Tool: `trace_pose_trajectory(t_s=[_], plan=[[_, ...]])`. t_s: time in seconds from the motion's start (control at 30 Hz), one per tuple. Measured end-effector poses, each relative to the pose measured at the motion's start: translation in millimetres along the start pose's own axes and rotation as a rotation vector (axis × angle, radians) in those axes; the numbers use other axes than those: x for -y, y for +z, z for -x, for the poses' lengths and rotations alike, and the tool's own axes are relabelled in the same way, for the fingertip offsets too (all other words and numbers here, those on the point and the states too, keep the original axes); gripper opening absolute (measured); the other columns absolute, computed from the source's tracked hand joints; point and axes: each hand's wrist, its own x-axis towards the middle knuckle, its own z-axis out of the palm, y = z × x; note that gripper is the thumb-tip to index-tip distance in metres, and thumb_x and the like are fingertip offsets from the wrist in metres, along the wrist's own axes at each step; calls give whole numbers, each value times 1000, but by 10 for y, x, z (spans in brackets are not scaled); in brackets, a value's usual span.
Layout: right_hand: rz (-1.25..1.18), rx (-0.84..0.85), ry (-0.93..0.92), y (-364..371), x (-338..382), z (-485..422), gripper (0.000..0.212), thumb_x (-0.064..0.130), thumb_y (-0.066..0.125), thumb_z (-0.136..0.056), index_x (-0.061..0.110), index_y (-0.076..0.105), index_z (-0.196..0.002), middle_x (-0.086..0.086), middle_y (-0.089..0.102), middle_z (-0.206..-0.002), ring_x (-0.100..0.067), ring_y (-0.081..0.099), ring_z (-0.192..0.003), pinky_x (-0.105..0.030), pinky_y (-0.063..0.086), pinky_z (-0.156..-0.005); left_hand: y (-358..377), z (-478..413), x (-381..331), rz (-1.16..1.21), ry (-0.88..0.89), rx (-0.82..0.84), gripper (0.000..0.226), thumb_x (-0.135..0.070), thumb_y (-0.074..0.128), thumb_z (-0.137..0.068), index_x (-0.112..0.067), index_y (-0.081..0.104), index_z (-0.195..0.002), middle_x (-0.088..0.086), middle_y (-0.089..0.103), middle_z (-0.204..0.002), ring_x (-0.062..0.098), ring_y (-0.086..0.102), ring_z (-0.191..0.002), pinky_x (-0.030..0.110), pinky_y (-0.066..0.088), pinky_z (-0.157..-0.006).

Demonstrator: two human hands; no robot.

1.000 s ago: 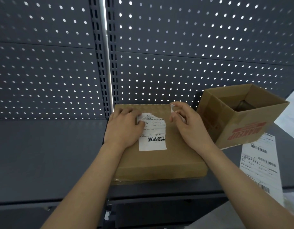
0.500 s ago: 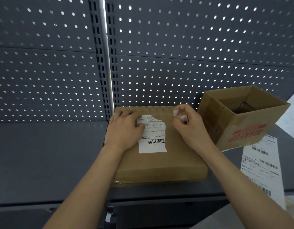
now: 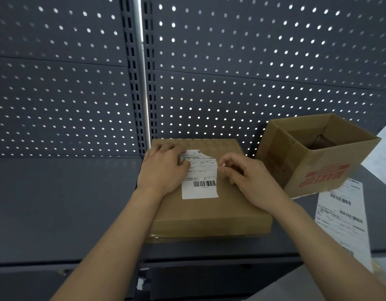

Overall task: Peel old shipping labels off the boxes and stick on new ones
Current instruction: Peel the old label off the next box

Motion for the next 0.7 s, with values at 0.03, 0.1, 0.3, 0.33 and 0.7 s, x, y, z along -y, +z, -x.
trace_pose_trajectory(t_s=[0.03, 0.1, 0.3, 0.33, 0.7], plan=[[5, 16, -14, -6, 0, 19, 13, 25, 56, -98, 37, 60, -100, 15, 65, -81, -4, 58, -70, -19, 45, -68, 0, 0, 1, 0, 1, 1, 40, -33, 49, -90, -27, 57, -129, -6, 53, -139, 23, 37, -130, 42, 30, -111], [18, 53, -21, -36, 2, 49, 20, 28, 53, -99, 38, 61, -114, 18, 67, -88, -3, 60, -77, -17, 44, -71, -6, -2, 1, 0, 1, 2, 41, -34, 49, -90, -28, 57, -129, -6, 53, -139, 23, 37, -130, 42, 31, -110], [163, 263, -62, -133, -1, 118, 31, 47, 72, -81, 39, 66, -111, 16, 60, -102, -7, 53, -85, -22, 45, -75, -35, -6, -9, -26, 23, 41, 43, -34, 47, -91, -27, 55, -133, -4, 52, -141, 23, 38, -131, 42, 23, -112], [146, 278, -78, -142, 0, 121, 25, 44, 74, -81, 39, 68, -105, 16, 59, -99, -7, 52, -85, -22, 44, -75, -47, -3, -14, -32, 25, 52, 44, -33, 46, -93, -26, 54, -135, -2, 51, -141, 24, 37, -132, 43, 19, -112], [297, 301, -318, -153, 1, 115, 23, 35, 62, -92, 23, 75, -107, 13, 63, -108, -1, 59, -97, -22, 49, -87, -301, 362, -108, 42, -18, 169, 48, -42, 46, -97, -35, 41, -144, -3, 34, -152, 26, 25, -142, 47, 30, -108]])
